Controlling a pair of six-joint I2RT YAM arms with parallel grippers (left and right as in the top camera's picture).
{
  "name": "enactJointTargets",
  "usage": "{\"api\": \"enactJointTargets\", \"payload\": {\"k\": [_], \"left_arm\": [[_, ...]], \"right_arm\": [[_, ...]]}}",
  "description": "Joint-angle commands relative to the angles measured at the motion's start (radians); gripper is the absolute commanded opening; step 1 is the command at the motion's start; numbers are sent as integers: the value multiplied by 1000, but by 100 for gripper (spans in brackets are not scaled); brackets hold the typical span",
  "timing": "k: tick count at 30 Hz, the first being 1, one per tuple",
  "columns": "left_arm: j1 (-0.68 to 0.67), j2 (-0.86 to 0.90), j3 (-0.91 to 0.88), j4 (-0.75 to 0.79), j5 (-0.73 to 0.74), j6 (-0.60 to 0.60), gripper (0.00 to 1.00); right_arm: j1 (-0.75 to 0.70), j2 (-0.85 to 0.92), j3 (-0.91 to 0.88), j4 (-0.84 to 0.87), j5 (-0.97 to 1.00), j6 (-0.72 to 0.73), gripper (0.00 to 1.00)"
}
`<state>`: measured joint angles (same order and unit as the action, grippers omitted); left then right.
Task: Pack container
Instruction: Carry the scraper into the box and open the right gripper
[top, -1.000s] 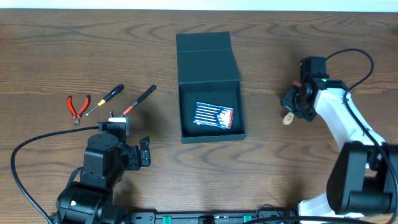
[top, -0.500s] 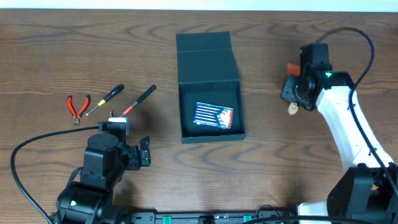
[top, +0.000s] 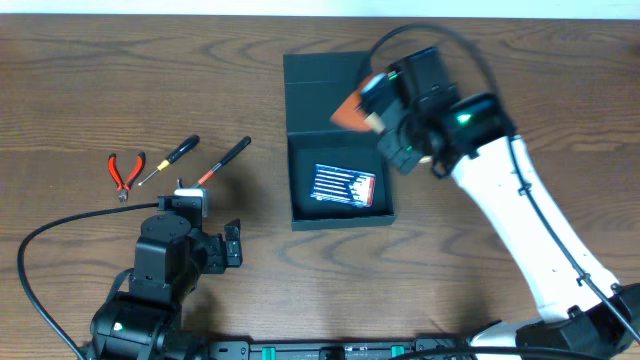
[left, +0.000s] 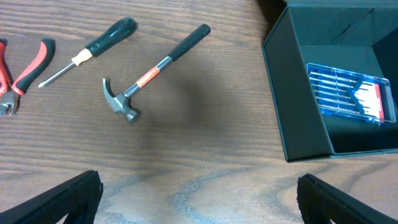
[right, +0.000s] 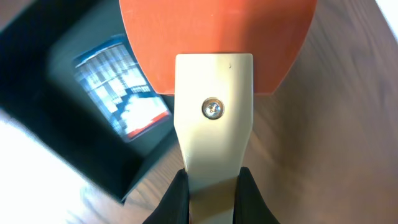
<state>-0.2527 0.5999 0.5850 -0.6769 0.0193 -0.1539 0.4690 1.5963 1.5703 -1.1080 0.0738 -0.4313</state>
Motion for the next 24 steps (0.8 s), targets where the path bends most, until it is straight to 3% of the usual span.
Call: {"api": "enactJointTargets", "payload": {"k": [1,12,24], "left_arm": [[-4,0,23,0,-2,-2,99],[-4,0,23,0,-2,-1,99],[-4,0,23,0,-5,-1,98]], "right_arm": [[58,2,13,-11,-50,-259,1],[84,161,-41,-6,-199,-314,1],[95,331,-41,57,-198,-306,1]]}}
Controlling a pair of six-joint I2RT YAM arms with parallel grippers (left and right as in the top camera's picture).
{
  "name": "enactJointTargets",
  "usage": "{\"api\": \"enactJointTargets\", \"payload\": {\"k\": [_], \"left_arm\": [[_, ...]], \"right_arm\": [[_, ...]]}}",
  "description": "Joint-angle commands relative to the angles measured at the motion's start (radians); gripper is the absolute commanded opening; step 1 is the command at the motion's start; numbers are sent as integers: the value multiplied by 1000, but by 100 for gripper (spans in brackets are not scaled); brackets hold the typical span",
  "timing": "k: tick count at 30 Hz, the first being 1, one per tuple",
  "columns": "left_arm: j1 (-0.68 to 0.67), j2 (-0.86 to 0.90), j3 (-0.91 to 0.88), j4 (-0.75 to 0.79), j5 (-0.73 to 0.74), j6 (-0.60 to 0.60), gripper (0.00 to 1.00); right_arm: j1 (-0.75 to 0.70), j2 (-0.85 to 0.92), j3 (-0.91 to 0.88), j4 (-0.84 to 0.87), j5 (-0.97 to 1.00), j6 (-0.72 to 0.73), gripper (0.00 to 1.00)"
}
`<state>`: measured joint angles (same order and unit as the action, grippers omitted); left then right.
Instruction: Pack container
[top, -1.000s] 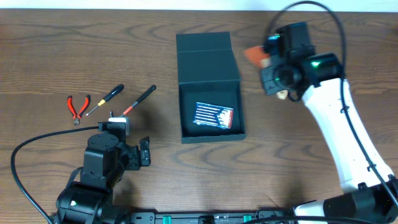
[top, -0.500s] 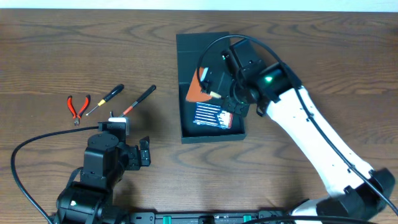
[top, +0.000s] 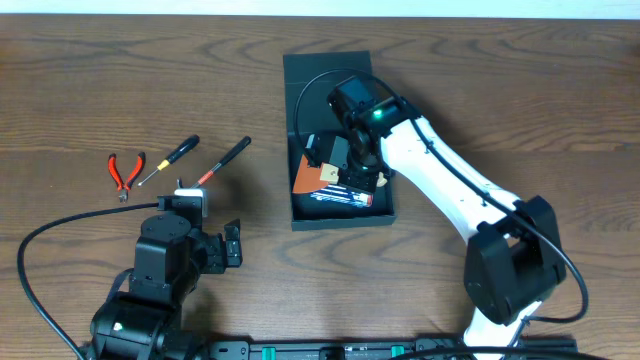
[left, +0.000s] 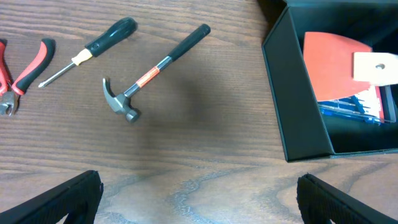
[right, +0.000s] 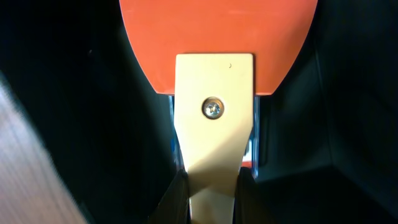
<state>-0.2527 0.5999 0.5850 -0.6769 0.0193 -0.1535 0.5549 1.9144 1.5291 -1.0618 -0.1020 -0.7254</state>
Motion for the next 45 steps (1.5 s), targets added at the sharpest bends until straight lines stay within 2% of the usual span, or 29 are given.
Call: {"api": "enactJointTargets", "payload": {"k": [1,10,11,13,15,17,26,30,36,37,38,39,40,45], "left_arm": [[-4,0,23,0,-6,-1,99],[-4,0,23,0,-5,-1,99],[-4,0,23,0,-6,-2,99],[-4,0,23,0,-5,-2,99],[-4,0,23,0,-5,-1,99],[-4,0,23,0,-5,-1,98],[-4,0,23,1,-5,-2,99],[-4,0,23,1,-4,-3,98],[-4,0,24,0,30,-32,98],[-4,0,31,0,50,-43,98],[-4,2,44,-3,60,-50,99],[-4,7,72,-13,59,-60,98],[-3,18,105,-27,58,-62,99],[26,221,404,-227,-10,-24,98]], "right_arm": [[10,18,0,18,-22,-12,1],[9,75,-2,54,-23,0,3],[9,82,-2,56,-22,0,9],[9,91,-2,58,-22,6,29],[9,95,-2,60,-22,7,33],[8,95,-2,60,-22,7,41],[0,94,-1,60,-14,11,42],[-7,87,27,55,-14,86,44],[-24,32,219,-26,-6,215,49],[-38,15,273,-36,-6,251,53],[-49,5,306,-41,-5,280,62],[-72,-14,359,-47,1,323,93],[-94,-29,394,-50,3,353,99],[-282,-114,516,-49,-15,548,99]]}}
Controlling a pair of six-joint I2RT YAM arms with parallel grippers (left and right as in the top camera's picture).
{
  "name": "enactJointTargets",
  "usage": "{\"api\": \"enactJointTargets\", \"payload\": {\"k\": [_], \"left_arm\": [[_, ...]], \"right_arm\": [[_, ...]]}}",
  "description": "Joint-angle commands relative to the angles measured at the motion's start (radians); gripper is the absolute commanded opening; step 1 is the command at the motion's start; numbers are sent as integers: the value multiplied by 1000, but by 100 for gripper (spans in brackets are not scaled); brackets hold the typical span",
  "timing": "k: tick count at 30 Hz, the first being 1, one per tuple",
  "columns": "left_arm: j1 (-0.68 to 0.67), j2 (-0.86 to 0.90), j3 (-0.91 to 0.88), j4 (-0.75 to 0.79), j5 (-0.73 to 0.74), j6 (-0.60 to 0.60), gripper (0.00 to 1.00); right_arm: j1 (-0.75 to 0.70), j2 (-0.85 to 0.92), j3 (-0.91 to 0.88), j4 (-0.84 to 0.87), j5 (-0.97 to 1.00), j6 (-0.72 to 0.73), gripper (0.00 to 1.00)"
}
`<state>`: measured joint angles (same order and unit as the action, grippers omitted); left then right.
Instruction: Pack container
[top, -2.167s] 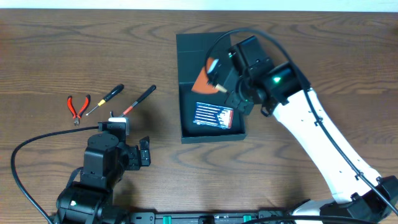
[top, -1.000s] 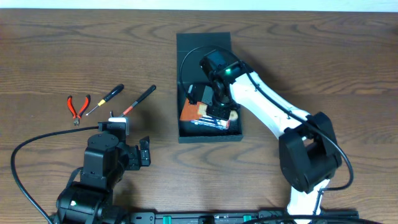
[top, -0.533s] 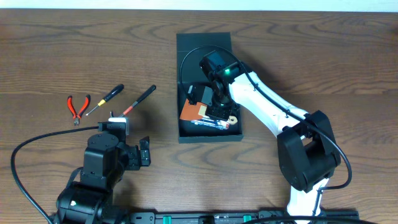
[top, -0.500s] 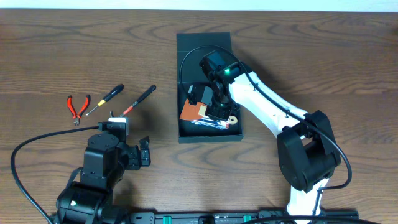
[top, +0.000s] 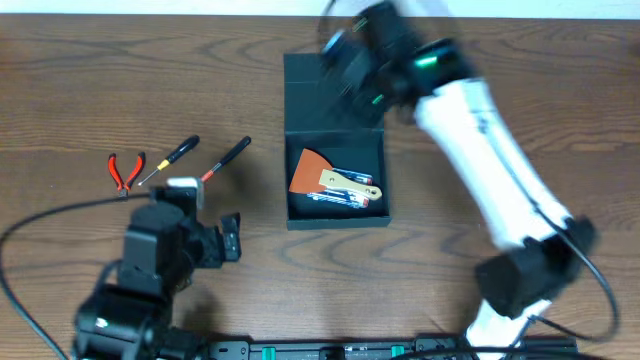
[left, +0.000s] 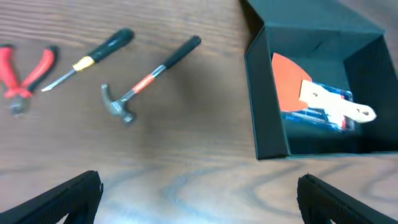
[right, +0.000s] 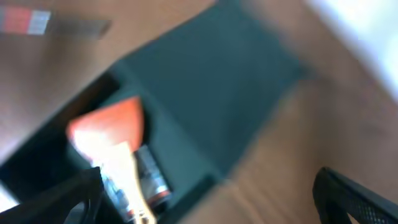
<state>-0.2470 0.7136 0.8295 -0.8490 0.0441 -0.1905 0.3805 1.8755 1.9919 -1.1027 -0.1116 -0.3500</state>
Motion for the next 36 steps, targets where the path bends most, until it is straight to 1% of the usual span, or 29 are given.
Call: {"api": "enactJointTargets", "payload": {"k": [1,3,5,7,9,12,13,17,19,25,31,36], "left_arm": [[35,174,227,-106,-34,12,99],[70,298,339,-171,-35,-32,98],[111,406,414,-194,-42,-133,99],[156,499,439,-181,-42,-240,99],[193,578,438,-172,-40,-284,99],[240,705,438,-183,-24,-283,98],[248,732,438,-187,-20,-272,98],[286,864,437,-182,80,-142,98],[295,920,436,-182,80,-96,98],[296,1011,432,-178,80,85,98],[299,1022,372,-86,103,180,98],[322,1022,318,-10,132,198,99]], "right_arm": [[-153,-92,57,-8,-6,207,99],[-236,-116,57,-14,-6,250,99],[-317,-126,57,-35,-6,272,99],[-390,-124,56,-64,-14,296,99],[-444,-116,53,-93,-16,316,99],[-505,-100,51,-129,-24,316,99],[-513,-97,50,-131,-24,317,99],[-530,-95,24,-116,-23,315,99],[-530,-92,14,-97,-23,301,99],[-531,-78,14,-81,-16,289,99],[-531,-57,14,-86,-16,289,99],[-531,-54,13,-86,-16,289,99]]}}
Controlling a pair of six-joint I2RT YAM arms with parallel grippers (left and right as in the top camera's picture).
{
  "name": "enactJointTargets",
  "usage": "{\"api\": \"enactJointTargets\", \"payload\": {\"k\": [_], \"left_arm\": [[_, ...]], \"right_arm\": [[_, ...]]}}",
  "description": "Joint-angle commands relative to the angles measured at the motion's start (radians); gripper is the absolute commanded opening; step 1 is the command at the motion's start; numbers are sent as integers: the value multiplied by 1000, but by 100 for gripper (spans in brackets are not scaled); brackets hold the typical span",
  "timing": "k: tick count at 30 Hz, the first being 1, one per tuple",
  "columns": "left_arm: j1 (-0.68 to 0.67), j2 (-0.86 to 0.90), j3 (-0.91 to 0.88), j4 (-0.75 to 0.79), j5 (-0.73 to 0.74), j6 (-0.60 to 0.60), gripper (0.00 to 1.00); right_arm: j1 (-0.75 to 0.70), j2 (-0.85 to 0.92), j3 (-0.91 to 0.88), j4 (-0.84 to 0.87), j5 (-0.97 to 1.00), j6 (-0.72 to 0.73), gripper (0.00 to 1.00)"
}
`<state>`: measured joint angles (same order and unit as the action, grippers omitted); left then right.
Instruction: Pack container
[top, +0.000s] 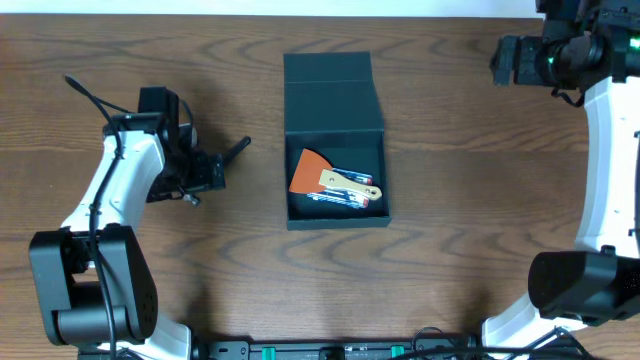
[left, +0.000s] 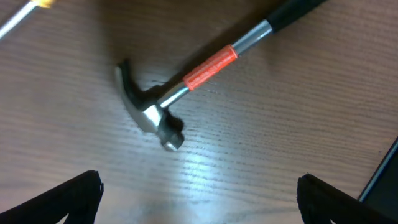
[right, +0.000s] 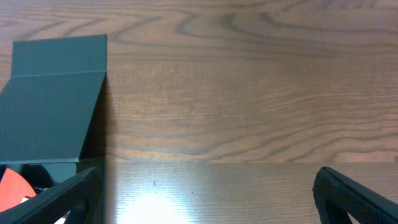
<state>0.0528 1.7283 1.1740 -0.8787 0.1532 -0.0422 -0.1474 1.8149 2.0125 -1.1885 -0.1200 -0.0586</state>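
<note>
A dark box (top: 335, 215) with its lid folded back stands at the table's middle. Inside it, an orange-bladed scraper (top: 322, 178) with a cream handle lies on a clear case of small screwdrivers (top: 350, 200). A hammer (left: 186, 81) with a red band on its shaft lies on the wood left of the box. My left gripper (left: 199, 205) hangs open just above the hammer's head, and only the handle end (top: 240, 149) shows overhead. My right gripper (right: 205, 199) is open and empty at the back right, away from the box.
A screwdriver's yellow collar (left: 45, 3) shows at the top left edge of the left wrist view. Overhead, my left arm (top: 120, 185) covers the spot where the other tools lie. The box lid (right: 53, 99) lies flat behind the box.
My left gripper was near the table's front edge and is now low over the hammer. My right gripper was over the box lid and is now at the back right corner. The scraper has not moved.
My right gripper first held the scraper above the box, then held it down inside the box over the screwdriver case. By the last earlier moment the scraper lay loose in the box and the right gripper was open. Now the left gripper hangs over the hammer.
</note>
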Motion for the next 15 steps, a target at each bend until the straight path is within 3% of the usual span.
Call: {"api": "enactJointTargets", "payload": {"k": [1,15], "left_arm": [[27,8,-34,30,23,50,98],[48,90,-86,131,23,54,98]], "right_arm": [[-3,7,-8,-1,-7,-3,99],[-3,7,-8,-2,-7,-3,99]]}}
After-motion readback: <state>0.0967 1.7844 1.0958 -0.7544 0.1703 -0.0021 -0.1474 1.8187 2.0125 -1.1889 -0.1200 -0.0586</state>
